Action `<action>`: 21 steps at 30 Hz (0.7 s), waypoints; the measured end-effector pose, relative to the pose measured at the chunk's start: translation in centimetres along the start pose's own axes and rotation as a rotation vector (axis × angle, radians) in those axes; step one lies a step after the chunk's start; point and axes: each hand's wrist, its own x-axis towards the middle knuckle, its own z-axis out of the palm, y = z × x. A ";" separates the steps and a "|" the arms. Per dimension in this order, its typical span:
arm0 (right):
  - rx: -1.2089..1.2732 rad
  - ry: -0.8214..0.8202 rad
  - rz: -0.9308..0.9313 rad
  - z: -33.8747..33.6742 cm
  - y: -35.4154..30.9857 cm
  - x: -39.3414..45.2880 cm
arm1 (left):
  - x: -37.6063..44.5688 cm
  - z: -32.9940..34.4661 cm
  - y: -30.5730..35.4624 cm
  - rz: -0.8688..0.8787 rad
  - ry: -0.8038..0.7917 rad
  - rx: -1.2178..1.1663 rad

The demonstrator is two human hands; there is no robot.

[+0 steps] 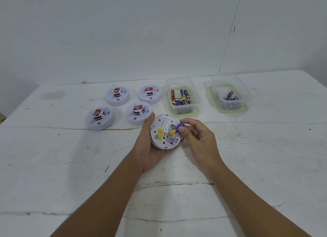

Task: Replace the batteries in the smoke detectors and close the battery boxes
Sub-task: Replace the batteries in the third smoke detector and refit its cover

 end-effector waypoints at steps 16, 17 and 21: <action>-0.021 0.016 -0.008 0.1 -0.2 0.0 | 0.2 -0.1 0.0 0.000 -0.012 0.000; -0.016 0.016 -0.008 0.1 -0.3 0.0 | 0.3 -0.1 0.0 0.001 -0.013 -0.003; -0.012 0.015 -0.013 0.2 -0.2 -0.1 | 0.4 -0.3 0.0 -0.001 -0.022 -0.005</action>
